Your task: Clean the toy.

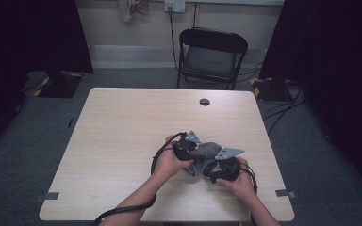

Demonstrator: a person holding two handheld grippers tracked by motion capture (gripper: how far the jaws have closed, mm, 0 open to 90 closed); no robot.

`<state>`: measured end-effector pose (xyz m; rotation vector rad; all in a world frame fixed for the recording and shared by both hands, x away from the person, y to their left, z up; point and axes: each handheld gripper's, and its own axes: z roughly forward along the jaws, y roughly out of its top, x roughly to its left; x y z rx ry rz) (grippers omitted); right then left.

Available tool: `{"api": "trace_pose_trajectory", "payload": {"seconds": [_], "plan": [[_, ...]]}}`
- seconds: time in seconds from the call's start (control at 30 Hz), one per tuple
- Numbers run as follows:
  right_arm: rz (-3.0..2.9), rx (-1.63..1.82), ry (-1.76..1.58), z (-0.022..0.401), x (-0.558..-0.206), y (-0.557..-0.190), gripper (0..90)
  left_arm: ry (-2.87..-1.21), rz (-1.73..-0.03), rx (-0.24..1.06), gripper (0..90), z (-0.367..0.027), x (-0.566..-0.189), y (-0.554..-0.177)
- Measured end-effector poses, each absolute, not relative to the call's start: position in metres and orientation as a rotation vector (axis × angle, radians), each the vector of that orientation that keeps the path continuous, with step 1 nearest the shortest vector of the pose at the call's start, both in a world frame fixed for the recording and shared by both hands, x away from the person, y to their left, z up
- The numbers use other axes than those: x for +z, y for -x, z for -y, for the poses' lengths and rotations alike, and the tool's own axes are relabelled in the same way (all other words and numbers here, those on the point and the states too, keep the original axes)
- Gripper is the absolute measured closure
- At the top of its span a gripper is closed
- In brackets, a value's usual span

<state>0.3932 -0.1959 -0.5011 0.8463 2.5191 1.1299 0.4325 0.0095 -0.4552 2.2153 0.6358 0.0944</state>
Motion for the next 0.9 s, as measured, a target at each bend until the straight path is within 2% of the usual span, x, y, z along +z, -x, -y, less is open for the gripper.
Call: {"api": "trace_pose_trajectory", "payload": {"seconds": [0.9], "plan": [[-2.519,1.131,-0.847,0.196,-0.501,-0.393,24.6,-2.207,-0.801,0.145,67.2,-0.057,-0.464,-0.458]]}}
